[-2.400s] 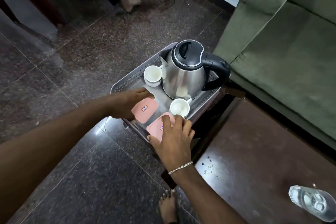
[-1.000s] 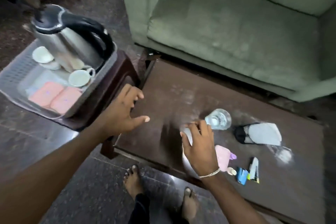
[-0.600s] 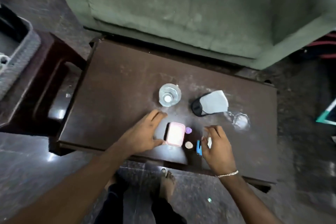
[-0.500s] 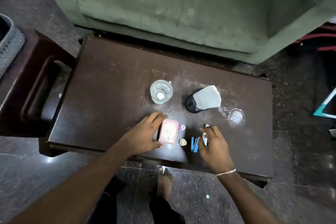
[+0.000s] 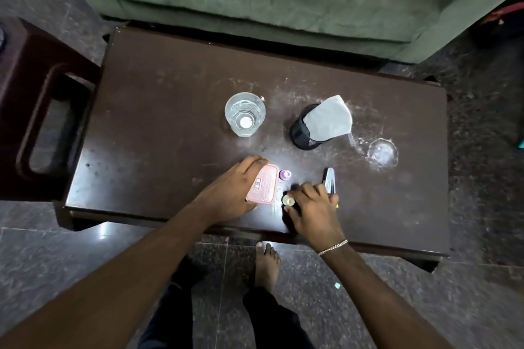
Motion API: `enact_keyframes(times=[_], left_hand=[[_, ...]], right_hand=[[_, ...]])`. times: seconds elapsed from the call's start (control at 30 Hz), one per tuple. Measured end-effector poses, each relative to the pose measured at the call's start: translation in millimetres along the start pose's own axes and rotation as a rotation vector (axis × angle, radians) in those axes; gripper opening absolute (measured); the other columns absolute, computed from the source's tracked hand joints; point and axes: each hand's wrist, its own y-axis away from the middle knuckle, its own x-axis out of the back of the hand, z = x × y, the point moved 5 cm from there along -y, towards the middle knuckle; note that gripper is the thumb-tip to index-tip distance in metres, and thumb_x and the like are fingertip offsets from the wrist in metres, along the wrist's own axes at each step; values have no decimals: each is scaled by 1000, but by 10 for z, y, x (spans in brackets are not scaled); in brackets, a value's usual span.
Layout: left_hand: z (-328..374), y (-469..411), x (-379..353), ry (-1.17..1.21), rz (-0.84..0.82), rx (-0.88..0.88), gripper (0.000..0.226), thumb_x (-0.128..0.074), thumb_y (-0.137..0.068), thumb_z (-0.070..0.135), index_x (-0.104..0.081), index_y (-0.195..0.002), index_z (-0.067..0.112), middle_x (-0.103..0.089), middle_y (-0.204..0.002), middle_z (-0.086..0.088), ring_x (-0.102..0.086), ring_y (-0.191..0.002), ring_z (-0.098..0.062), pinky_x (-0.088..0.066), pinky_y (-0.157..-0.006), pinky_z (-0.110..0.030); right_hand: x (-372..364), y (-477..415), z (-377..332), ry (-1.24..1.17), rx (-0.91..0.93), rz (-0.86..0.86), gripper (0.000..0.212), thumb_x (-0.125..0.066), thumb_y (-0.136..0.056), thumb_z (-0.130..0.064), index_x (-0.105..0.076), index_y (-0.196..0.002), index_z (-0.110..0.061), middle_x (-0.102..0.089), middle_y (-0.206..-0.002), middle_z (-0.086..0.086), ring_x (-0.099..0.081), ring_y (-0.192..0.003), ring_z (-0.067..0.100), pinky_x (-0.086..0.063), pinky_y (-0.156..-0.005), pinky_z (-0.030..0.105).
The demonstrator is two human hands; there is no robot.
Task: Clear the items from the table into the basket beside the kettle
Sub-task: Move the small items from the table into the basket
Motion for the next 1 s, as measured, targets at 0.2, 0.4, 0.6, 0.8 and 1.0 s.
enact_keyframes(times=[0.2,0.4,0.6,0.8,1.0], left_hand=[[-25,264,270,25,29,5,96,-80,-74,21,-31,-156,12,-36,-156,-3,-34,-147,-19,-19,-119,-17],[-253,925,1260,33,112,50,98,-83,-72,24,-32,-156,16,-36,-158,1,-33,-149,-15,-24,-124,-25],[-821,1916,2604,22,234,149,99,-83,-67,15,-37,-154,18,-35,-159,7,-31,-147,0,-23,-116,-9],[-1723,3056,3705,-25,362,308,104,-86,-65,3,-34,-151,28,-30,-150,27,-46,-129,1,-40,-104,-9],[-2691,3949,4262,-86,363,470,102,-85,-70,-5,-35,-155,23,-34,-159,16,-62,-120,-19,-60,-89,-35]], right_hand=[[209,20,-240,-66,-41,30,26,-86,-75,-26,-73,-98,-25,-66,-98,-3,-58,-89,28,-39,-71,43],[768,-286,-1110,-199,3,79,21,-85,-78,-24,-74,-96,-27,-65,-96,-8,-59,-90,22,-28,-72,35],[1055,-788,-2501,-352,121,72,12,-80,-86,-29,-75,-97,-30,-62,-94,-15,-60,-93,17,-37,-78,40],[1011,-1235,-3948,-445,287,53,13,-75,-87,-36,-73,-99,-34,-60,-99,-18,-54,-96,10,-33,-81,38],[712,-1554,-5227,-466,396,21,14,-74,-84,-34,-72,-98,-31,-63,-97,-12,-58,-96,16,-28,-77,33]])
